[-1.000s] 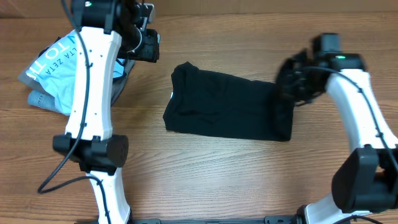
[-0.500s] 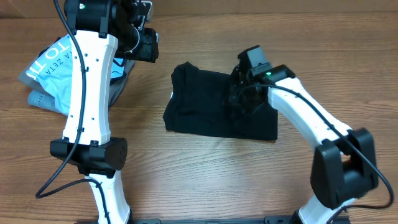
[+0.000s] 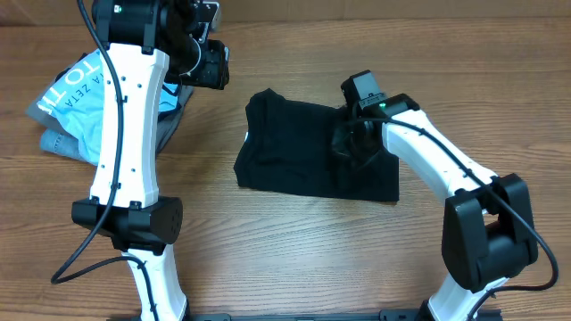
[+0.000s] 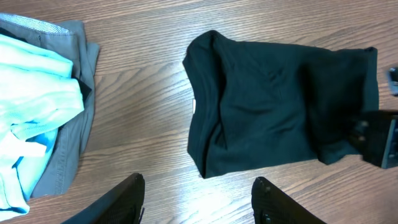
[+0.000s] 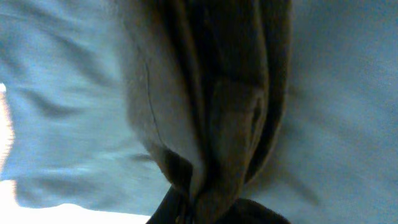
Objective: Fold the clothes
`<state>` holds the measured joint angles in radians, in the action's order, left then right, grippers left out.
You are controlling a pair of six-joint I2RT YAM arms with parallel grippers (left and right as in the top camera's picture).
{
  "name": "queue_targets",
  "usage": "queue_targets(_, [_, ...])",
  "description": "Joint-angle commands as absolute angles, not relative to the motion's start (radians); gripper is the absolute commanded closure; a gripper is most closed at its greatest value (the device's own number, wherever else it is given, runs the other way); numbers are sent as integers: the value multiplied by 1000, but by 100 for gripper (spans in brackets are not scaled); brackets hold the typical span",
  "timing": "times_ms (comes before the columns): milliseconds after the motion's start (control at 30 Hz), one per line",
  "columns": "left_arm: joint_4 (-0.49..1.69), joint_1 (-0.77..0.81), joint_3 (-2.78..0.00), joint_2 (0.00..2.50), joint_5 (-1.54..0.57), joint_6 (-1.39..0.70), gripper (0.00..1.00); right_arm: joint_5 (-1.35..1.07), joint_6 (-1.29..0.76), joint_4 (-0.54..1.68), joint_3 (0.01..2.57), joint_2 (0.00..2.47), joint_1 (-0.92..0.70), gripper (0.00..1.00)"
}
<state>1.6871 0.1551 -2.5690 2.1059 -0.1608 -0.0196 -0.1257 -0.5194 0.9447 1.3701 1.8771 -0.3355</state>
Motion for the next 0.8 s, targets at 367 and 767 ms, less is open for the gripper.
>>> queue_targets(367, [1689,151,-2584,2104,-176,-22,39,94,-252,1113,1454,1742,259,96])
queue_targets(767, [1689,151,-2584,2104,-176,-22,38,2,-166,1102,1454,1742,228,96])
